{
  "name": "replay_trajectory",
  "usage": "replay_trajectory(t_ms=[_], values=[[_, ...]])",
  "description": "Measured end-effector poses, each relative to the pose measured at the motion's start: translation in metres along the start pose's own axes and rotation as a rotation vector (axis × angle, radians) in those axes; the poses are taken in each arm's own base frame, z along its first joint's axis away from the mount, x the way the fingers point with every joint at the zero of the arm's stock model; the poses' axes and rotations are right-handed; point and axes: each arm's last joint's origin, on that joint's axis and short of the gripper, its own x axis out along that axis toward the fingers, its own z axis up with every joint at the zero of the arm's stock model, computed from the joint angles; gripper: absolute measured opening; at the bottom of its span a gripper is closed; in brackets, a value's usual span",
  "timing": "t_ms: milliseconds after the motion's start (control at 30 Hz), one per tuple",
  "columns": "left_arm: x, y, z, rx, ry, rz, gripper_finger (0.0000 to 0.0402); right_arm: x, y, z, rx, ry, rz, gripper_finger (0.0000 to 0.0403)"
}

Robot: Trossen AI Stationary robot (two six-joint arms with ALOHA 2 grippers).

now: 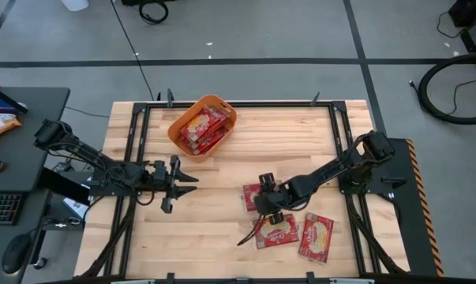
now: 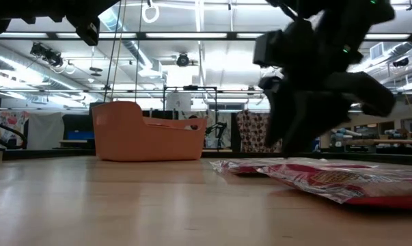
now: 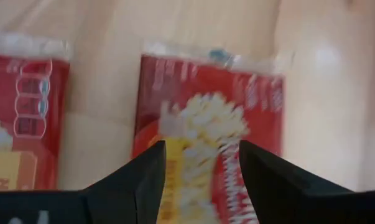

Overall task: Sort popcorn bags into baskets
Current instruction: Put the red popcorn bag into the orange bin

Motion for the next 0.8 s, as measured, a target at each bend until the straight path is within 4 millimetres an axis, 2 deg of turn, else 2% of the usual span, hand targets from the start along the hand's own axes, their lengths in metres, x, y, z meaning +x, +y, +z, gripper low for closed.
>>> replay_trajectory(t_ms=[133,400,667,800], values=[[0.0,0.0,0.0,0.001,-0.003,0.017,0.0117,0.002,0.013,-0.01,0.037,-0.005,-0.001,0.0208],[0.0,0.002,0.002,0.011,-0.031,0.088,0.0117,-0.003,0.034,-0.016,0.01,-0.063,-0.102,0.0208],[0.0,0.002,0.003,0.012,-0.039,0.091,0.0117,0.01,0.035,-0.04,0.056,-0.096,-0.132,0.0204],[0.0,0.002,0.003,0.01,-0.039,0.091,0.0117,0.012,0.034,-0.045,0.065,-0.095,-0.103,0.0177]])
